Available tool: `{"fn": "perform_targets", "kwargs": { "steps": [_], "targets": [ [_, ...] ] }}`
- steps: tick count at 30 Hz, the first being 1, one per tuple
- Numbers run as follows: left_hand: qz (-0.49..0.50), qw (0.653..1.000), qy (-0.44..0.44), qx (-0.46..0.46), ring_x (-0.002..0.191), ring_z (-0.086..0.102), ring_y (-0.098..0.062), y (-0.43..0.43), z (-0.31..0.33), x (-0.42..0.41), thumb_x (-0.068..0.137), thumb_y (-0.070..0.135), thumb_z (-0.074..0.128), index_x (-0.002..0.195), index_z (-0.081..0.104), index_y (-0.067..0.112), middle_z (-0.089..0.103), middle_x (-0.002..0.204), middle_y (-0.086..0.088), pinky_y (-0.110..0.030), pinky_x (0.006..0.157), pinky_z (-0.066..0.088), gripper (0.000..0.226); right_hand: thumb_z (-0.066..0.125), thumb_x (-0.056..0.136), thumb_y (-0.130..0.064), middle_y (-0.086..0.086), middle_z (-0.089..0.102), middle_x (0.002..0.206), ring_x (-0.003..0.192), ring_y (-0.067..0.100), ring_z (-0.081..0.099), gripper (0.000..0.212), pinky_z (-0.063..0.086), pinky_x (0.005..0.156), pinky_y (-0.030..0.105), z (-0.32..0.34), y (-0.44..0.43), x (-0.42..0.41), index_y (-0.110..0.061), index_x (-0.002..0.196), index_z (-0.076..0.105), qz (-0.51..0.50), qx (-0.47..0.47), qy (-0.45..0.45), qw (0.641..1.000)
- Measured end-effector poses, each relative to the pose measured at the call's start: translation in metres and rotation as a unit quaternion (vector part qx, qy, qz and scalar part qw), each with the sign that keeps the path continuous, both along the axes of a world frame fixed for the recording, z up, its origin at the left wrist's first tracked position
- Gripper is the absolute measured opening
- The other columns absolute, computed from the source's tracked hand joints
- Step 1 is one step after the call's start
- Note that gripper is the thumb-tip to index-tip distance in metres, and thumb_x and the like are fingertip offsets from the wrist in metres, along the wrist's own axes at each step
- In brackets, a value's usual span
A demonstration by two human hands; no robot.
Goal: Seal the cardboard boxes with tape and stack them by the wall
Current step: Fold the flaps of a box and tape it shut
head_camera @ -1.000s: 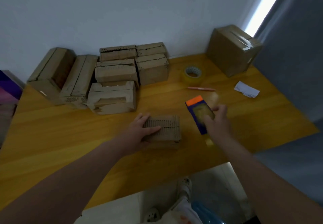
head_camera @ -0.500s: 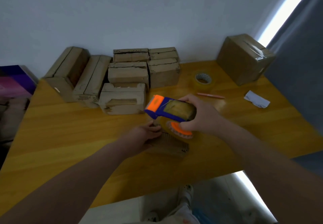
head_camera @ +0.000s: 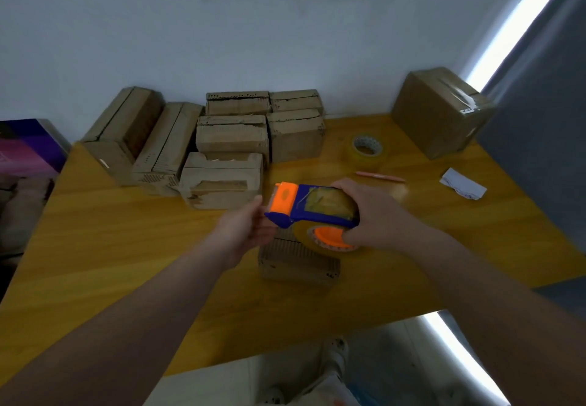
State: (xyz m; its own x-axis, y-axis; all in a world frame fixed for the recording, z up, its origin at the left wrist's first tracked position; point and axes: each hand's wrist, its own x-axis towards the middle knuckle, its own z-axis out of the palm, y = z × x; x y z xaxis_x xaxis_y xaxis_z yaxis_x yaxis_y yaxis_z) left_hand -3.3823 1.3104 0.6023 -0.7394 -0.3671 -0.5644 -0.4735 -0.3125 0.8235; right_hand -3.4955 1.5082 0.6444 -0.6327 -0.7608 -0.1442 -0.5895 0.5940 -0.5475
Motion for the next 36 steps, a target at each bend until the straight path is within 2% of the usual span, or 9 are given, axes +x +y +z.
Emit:
{"fn": "perform_targets", "kwargs": {
  "steps": [2,6,12,15,20,24,27,32,36],
  "targets": [
    [0.001,0.995,0.003,0.095,0.078,0.066,-0.022,-0.002,0.007,-0.002,0.100,0.034,0.044,0.096,0.065,0.005,0.068,0.083,-0.014,-0.035,0.076,0.053,0.036,0.083,0.071,-0.028,-0.002,0.054,0.117,0.101,0.011,0.055,0.073,0.051,0.074,0.020,0.000,0.001,0.002,-0.027,0.132,0.042,0.002,-0.010,0.000,1.000],
    [0.017,0.992,0.002,0.126,0.058,0.064,-0.012,-0.002,0.007,-0.002,0.097,0.018,0.049,0.094,0.065,0.008,0.067,0.066,-0.006,-0.029,0.067,0.050,0.019,0.084,0.071,-0.029,-0.005,0.055,0.116,0.098,0.006,0.055,0.071,0.047,0.070,0.013,-0.001,0.004,0.002,-0.027,0.129,0.045,0.007,-0.038,-0.004,0.999],
    [-0.005,0.989,-0.020,0.144,0.065,0.065,-0.014,-0.004,0.003,-0.003,0.097,0.018,0.048,0.094,0.064,0.007,0.068,0.073,-0.008,-0.030,0.067,0.049,0.019,0.085,0.070,-0.030,-0.005,0.055,0.119,0.104,0.009,0.055,0.071,0.052,0.079,0.022,-0.009,0.005,0.002,-0.027,0.129,0.046,0.017,-0.058,0.003,0.998],
    [-0.040,0.986,-0.038,0.160,0.080,0.066,-0.019,0.001,0.002,-0.004,0.097,0.015,0.047,0.097,0.064,0.005,0.071,0.078,-0.011,-0.032,0.068,0.051,0.020,0.086,0.069,-0.028,-0.005,0.054,0.119,0.103,0.008,0.054,0.073,0.048,0.074,0.014,-0.009,0.007,0.002,-0.027,0.130,0.045,0.015,-0.060,-0.004,0.998],
    [-0.042,0.979,-0.041,0.197,0.068,0.064,-0.018,0.009,0.000,-0.007,0.082,0.004,0.057,0.084,0.060,0.005,0.066,0.063,-0.008,-0.031,0.070,0.056,0.004,0.084,0.071,-0.017,-0.010,0.051,0.115,0.100,0.004,0.054,0.070,0.049,0.070,0.010,-0.006,0.014,0.001,-0.030,0.126,0.044,0.011,-0.087,-0.055,0.995],
    [-0.054,0.972,-0.050,0.222,0.056,0.063,-0.014,0.015,-0.003,-0.012,0.063,0.005,0.065,0.082,0.057,0.008,0.063,0.063,-0.007,-0.024,0.055,0.056,0.021,0.082,0.072,-0.011,-0.020,0.047,0.108,0.096,-0.007,0.054,0.067,0.049,0.070,0.008,-0.001,0.020,0.002,-0.033,0.119,0.041,-0.002,-0.116,-0.112,0.987],
    [-0.058,0.970,-0.049,0.230,0.059,0.063,-0.014,0.016,-0.004,-0.015,0.065,0.004,0.067,0.085,0.057,0.009,0.064,0.067,-0.007,-0.023,0.054,0.055,0.023,0.083,0.072,-0.010,-0.020,0.047,0.109,0.096,-0.015,0.052,0.067,0.049,0.070,0.007,-0.002,0.022,0.001,-0.034,0.119,0.042,-0.007,-0.127,-0.132,0.983],
    [-0.055,0.977,-0.041,0.203,0.057,0.062,-0.013,0.019,-0.006,-0.017,0.083,-0.004,0.057,0.086,0.056,0.008,0.063,0.063,-0.006,-0.022,0.053,0.055,0.012,0.081,0.071,-0.005,-0.019,0.048,0.110,0.098,0.000,0.055,0.069,0.051,0.070,0.011,-0.003,0.025,-0.002,-0.037,0.117,0.042,-0.013,-0.131,-0.144,0.981],
    [-0.035,0.977,-0.003,0.209,0.067,0.065,-0.015,0.021,-0.010,-0.016,0.088,-0.003,0.055,0.091,0.059,0.006,0.066,0.069,-0.008,-0.025,0.058,0.057,0.010,0.077,0.072,0.002,-0.017,0.047,0.111,0.099,0.006,0.055,0.073,0.054,0.072,0.019,-0.005,0.027,-0.006,-0.042,0.116,0.040,-0.028,-0.134,-0.159,0.978]
  ]
}}
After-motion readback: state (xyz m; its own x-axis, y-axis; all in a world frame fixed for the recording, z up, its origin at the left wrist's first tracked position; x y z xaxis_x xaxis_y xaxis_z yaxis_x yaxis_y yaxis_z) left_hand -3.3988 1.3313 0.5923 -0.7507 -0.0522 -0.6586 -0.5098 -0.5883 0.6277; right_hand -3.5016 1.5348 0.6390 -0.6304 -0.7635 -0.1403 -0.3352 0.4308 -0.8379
